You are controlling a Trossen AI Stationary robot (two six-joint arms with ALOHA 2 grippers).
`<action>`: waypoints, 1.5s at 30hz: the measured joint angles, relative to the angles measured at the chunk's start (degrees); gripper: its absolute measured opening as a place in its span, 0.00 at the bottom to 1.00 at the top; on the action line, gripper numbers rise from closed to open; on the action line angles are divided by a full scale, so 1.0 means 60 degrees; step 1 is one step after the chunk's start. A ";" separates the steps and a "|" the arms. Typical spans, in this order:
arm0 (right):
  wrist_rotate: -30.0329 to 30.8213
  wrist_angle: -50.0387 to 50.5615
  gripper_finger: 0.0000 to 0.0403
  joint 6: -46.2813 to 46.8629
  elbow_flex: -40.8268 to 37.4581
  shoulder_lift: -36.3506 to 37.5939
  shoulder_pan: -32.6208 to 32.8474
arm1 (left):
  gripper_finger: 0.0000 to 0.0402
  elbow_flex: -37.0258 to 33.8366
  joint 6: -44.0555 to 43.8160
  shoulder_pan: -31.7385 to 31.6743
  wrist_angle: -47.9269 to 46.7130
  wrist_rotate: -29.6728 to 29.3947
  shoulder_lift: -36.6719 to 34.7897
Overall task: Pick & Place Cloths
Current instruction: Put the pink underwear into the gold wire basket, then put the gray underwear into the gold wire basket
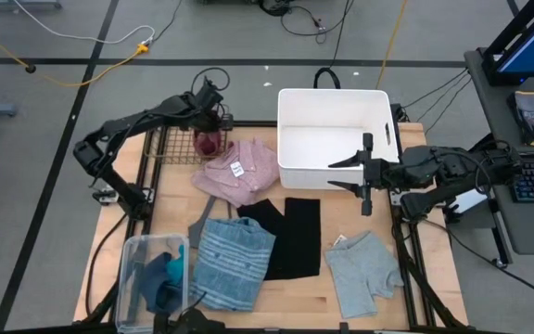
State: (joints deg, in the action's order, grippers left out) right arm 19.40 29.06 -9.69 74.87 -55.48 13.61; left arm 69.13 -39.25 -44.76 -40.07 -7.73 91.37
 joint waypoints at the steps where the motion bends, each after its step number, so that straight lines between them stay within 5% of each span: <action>1: 0.0000 0.0000 0.40 0.0000 0.0000 0.0000 0.0000 | 0.10 -0.0002 -0.0045 0.0025 -0.0001 -0.0001 0.0000; 15: -0.0022 0.0031 0.40 0.0267 0.0000 0.0000 0.0000 | 0.41 -0.0002 -0.0309 -0.0046 -0.0018 -0.0447 -0.1118; 22: -0.0029 0.0029 0.40 0.0259 0.0000 0.0000 0.0000 | 0.39 -0.0002 -0.0045 0.0404 0.0022 0.0797 -0.2800; 27: -0.0029 0.0027 0.40 0.0219 0.0000 0.0000 0.0000 | 0.28 0.0000 0.0521 0.2018 0.0074 0.0932 -0.3904; 35: -0.0036 0.0100 0.40 0.0215 0.0000 0.0000 0.0000 | 0.03 0.0002 0.0470 0.5491 0.0215 -0.0323 -0.4443; 45: -0.0040 0.0200 0.40 0.0004 0.0000 -0.0009 0.0734 | 0.01 0.0013 0.0456 0.8958 0.1692 -0.1953 -0.3449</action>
State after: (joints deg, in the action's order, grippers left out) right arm 19.16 30.26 -9.67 74.87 -55.54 18.01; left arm 69.21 -36.51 8.99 -29.92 -19.44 70.68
